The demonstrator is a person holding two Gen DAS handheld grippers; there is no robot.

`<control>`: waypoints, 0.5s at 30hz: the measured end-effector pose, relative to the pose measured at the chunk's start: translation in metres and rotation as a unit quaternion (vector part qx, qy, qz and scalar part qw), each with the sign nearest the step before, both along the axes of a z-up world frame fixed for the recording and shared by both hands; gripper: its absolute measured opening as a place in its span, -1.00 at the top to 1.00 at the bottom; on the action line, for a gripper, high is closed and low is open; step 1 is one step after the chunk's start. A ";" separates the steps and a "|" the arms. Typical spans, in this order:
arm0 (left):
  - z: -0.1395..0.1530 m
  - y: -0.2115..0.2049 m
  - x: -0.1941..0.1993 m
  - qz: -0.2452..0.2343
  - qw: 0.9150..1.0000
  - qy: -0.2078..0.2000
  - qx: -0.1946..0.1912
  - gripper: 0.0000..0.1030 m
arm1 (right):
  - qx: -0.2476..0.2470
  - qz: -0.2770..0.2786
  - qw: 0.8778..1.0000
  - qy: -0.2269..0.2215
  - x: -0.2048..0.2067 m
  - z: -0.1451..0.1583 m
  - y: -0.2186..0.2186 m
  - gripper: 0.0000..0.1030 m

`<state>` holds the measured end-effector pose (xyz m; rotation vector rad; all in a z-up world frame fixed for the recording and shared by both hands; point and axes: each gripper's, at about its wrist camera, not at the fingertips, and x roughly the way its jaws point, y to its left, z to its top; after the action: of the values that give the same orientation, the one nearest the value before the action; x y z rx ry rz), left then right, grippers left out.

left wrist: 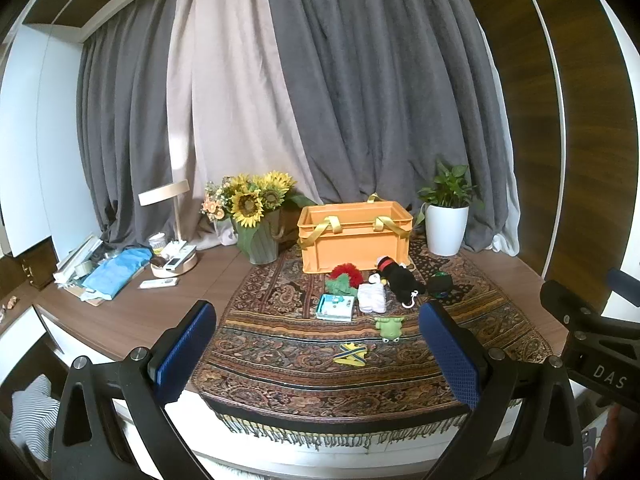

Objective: Organize soft objects
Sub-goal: 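Move both tools forward toward the toys on the rug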

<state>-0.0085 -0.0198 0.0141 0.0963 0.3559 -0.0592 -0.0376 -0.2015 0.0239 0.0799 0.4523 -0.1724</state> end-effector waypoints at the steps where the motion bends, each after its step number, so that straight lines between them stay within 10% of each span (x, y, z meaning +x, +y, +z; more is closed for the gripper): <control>1: 0.000 0.000 0.000 0.000 1.000 0.000 0.000 -1.00 | 0.000 0.001 1.000 0.001 0.000 0.000 0.000 -0.99; 15: -0.001 -0.003 0.000 -0.001 1.000 0.002 -0.001 -1.00 | 0.001 0.000 1.000 0.002 0.002 -0.001 0.000 -0.99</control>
<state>-0.0086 -0.0231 0.0129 0.0946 0.3598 -0.0626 -0.0355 -0.2017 0.0231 0.0807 0.4574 -0.1718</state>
